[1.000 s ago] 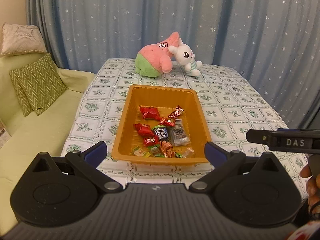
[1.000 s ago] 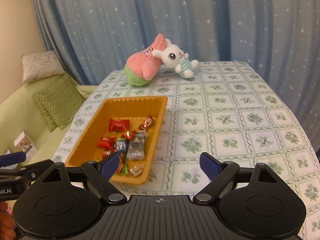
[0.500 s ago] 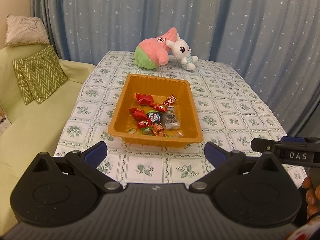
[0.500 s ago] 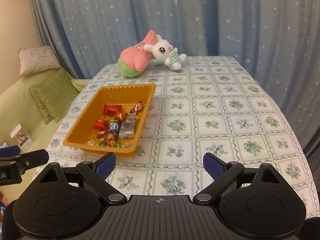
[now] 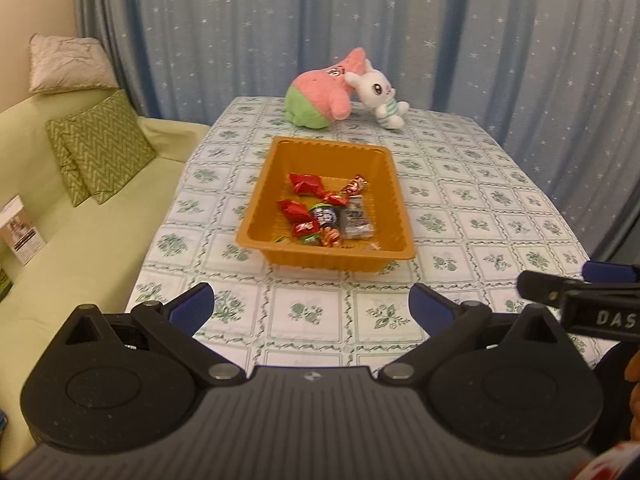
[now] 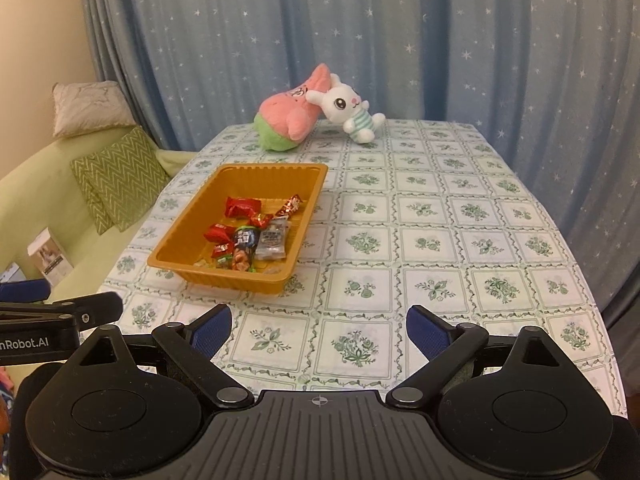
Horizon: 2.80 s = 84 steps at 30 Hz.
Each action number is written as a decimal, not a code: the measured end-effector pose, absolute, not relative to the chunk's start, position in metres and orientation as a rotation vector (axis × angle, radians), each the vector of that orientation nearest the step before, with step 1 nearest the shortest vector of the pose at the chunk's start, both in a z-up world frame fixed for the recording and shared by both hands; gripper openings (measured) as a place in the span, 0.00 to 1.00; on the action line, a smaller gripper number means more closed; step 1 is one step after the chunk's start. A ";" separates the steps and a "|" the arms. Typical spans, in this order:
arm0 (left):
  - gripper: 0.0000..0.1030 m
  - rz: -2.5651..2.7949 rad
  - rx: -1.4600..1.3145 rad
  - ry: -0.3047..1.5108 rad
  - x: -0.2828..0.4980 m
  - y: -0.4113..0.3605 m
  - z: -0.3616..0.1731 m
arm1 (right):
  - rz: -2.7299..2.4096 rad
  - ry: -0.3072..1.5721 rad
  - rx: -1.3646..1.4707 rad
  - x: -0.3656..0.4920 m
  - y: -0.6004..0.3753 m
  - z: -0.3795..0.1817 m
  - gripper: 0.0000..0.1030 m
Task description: Organize snacks
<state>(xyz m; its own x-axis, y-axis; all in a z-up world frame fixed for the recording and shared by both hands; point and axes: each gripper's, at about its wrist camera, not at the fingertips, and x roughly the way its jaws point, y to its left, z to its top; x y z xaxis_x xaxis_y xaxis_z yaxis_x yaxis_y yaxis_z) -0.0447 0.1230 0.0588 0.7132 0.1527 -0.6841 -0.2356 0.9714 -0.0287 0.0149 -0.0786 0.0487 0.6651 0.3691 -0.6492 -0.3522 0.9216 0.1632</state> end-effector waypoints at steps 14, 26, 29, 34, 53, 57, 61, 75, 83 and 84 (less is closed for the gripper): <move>1.00 0.220 -0.118 0.756 -0.057 0.112 0.062 | 0.399 0.740 0.007 -0.002 -0.090 0.048 0.91; 1.00 0.209 -0.120 0.766 -0.054 0.106 0.056 | 0.390 0.749 0.009 -0.001 -0.095 0.044 0.91; 1.00 0.209 -0.119 0.766 -0.054 0.106 0.056 | 0.390 0.749 0.011 -0.001 -0.095 0.044 0.91; 1.00 0.209 -0.115 0.766 -0.054 0.106 0.056 | 0.391 0.749 0.011 -0.001 -0.094 0.044 0.91; 1.00 0.206 -0.111 0.765 -0.054 0.105 0.056 | 0.391 0.751 0.012 -0.001 -0.095 0.045 0.91; 1.00 0.204 -0.111 0.764 -0.054 0.104 0.056 | 0.392 0.752 0.012 -0.001 -0.095 0.045 0.91; 1.00 0.202 -0.108 0.763 -0.054 0.103 0.056 | 0.392 0.750 0.012 0.000 -0.095 0.045 0.91; 1.00 0.201 -0.108 0.764 -0.054 0.103 0.056 | 0.392 0.751 0.012 -0.001 -0.095 0.045 0.91; 1.00 0.200 -0.108 0.763 -0.054 0.104 0.056 | 0.392 0.753 0.013 0.000 -0.095 0.045 0.91; 1.00 0.201 -0.108 0.764 -0.054 0.103 0.056 | 0.392 0.753 0.013 0.000 -0.096 0.045 0.91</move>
<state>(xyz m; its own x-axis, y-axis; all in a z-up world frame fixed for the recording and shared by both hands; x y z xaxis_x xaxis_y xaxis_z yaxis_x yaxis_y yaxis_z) -0.0537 0.1034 0.0556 0.7045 0.1412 -0.6956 -0.2192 0.9754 -0.0239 -0.0003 -0.0959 0.0447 0.6610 0.3507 -0.6634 -0.3416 0.9278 0.1501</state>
